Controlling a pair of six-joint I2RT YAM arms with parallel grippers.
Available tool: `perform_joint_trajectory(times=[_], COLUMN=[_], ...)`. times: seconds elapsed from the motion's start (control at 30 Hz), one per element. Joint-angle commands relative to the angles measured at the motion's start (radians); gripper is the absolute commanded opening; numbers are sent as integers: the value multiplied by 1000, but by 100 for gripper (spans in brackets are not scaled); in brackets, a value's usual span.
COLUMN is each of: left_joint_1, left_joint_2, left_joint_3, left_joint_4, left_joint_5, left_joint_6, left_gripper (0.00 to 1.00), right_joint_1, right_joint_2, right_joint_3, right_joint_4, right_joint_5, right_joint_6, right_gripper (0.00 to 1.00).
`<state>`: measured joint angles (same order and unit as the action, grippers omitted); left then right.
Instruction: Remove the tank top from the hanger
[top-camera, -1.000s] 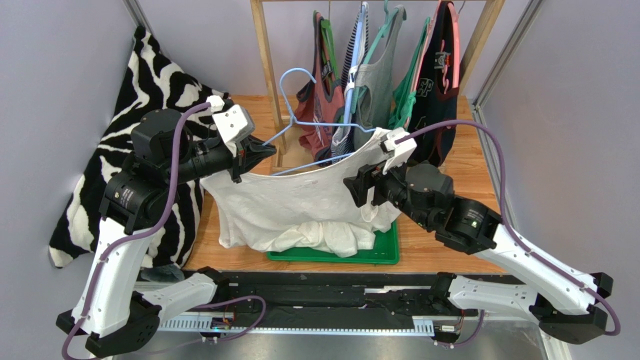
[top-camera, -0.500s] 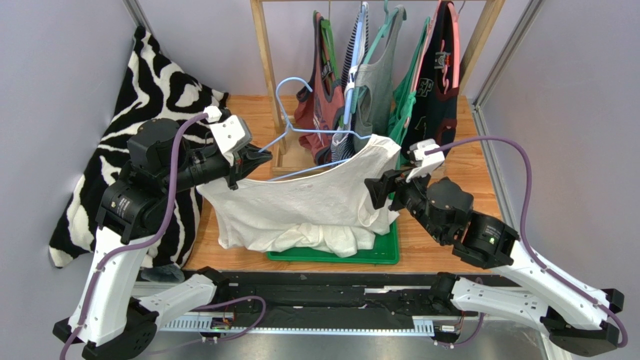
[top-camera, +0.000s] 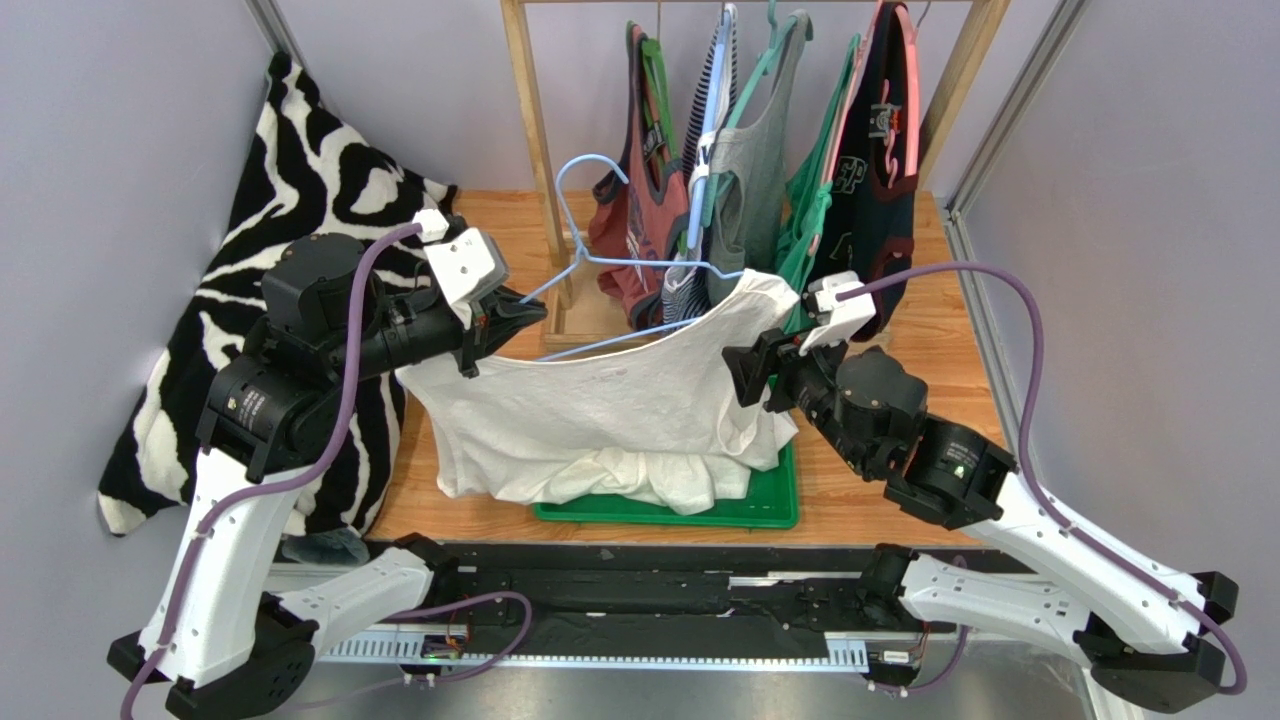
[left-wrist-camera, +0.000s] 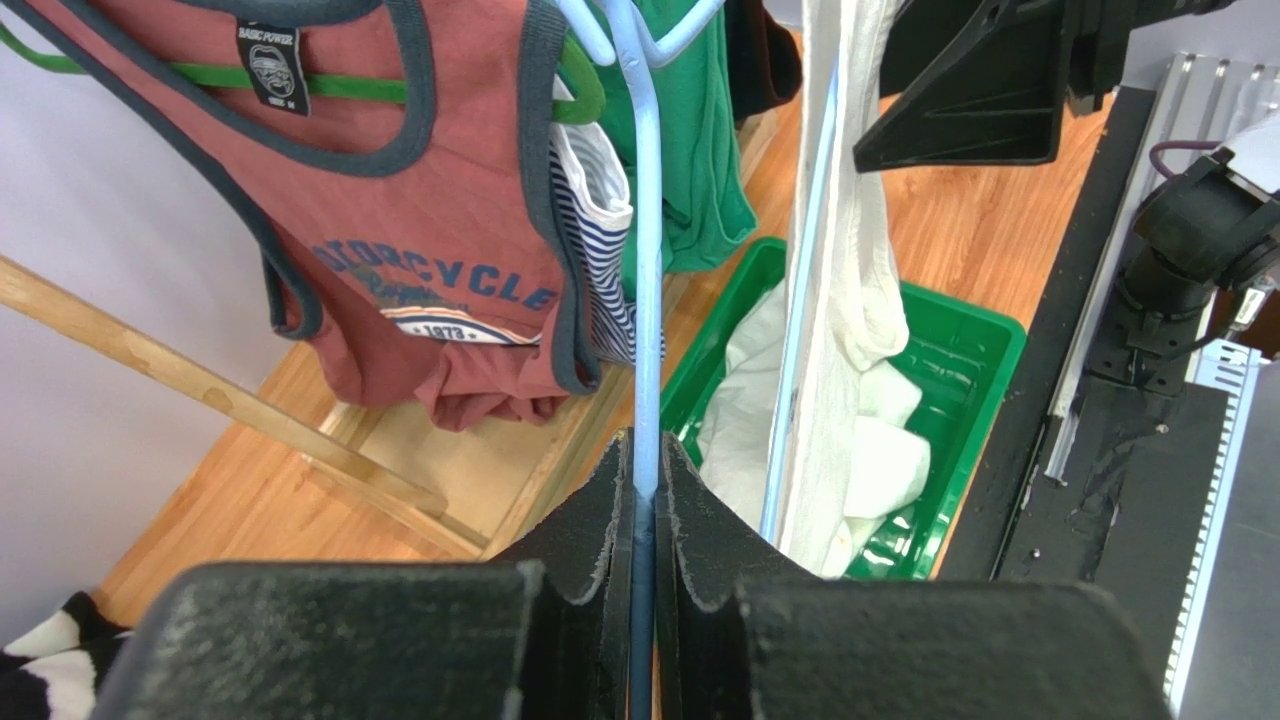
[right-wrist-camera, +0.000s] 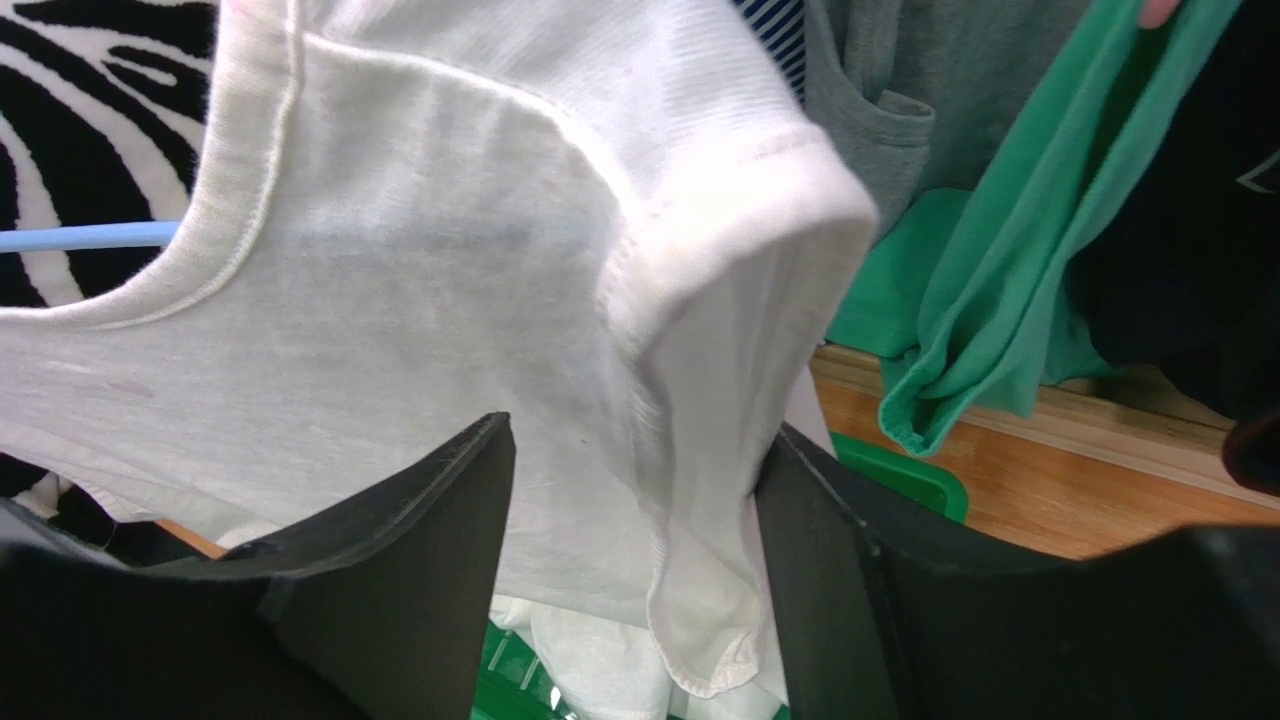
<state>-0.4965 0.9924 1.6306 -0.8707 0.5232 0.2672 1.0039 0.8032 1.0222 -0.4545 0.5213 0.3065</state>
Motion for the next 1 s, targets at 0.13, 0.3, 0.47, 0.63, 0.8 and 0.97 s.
perform_joint_trajectory(times=[0.13, 0.3, 0.47, 0.63, 0.8, 0.97], left_joint_1=[1, 1, 1, 1, 1, 1], left_joint_2=[3, 5, -1, -1, -3, -3], left_joint_3=[14, 3, 0, 6, 8, 11], left_joint_4=[56, 55, 55, 53, 49, 38], left_joint_5=[31, 41, 41, 31, 34, 35], left_joint_6=[1, 1, 6, 17, 26, 43], left_gripper=[0, 0, 0, 0, 0, 0], right_joint_1=[-10, -14, -45, -174, -387, -534], right_joint_2=[21, 47, 51, -37, -108, -110], right_joint_3=[41, 75, 96, 72, 26, -2], right_joint_4=[88, 102, 94, 33, -35, -49], right_joint_5=[-64, -86, -72, -49, -75, -222], right_joint_6=[39, 29, 26, 80, 172, 227], right_gripper=[52, 35, 1, 0, 0, 0])
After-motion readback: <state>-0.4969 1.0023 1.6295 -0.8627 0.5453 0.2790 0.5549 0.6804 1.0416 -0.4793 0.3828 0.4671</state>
